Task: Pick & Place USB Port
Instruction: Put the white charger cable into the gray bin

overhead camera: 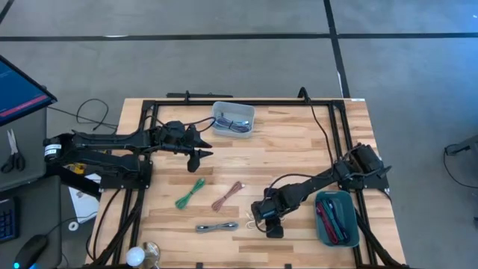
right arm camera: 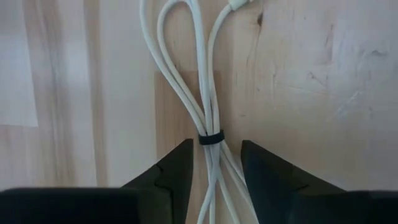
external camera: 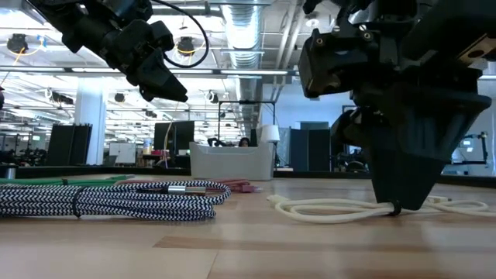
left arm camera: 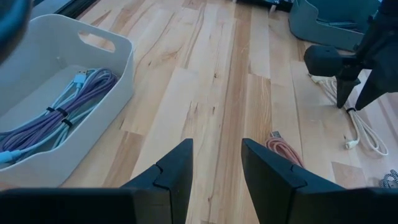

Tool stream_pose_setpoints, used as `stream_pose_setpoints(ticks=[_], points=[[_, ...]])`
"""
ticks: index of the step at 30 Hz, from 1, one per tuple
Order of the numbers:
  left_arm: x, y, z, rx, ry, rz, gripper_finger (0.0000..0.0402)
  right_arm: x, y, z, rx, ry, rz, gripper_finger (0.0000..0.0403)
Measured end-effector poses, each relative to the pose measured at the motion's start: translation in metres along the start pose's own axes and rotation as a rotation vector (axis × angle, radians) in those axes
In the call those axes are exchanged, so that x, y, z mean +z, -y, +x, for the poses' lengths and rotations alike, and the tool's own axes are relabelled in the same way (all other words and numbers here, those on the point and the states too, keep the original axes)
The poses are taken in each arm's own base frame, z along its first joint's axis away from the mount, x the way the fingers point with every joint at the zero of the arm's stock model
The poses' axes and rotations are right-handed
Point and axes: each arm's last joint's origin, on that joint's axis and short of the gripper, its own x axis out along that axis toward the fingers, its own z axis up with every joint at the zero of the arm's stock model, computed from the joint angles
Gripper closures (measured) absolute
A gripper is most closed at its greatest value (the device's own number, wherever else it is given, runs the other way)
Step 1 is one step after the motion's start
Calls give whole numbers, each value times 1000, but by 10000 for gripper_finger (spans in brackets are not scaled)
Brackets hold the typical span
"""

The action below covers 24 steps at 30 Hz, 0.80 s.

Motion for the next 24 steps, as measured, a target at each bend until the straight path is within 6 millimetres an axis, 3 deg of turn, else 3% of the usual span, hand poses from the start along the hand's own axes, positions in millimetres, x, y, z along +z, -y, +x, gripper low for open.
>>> stream_pose_setpoints(ticks=[4, 11, 24], points=[[0, 0, 0, 0, 0, 0, 266, 0, 0, 0, -2, -1, 1, 302], [0, 0, 0, 0, 0, 0, 266, 0, 1, 1, -1, -2, -8, 389], [0, 0, 0, 0, 0, 0, 266, 1, 4, -3, -1, 5, -26, 401]])
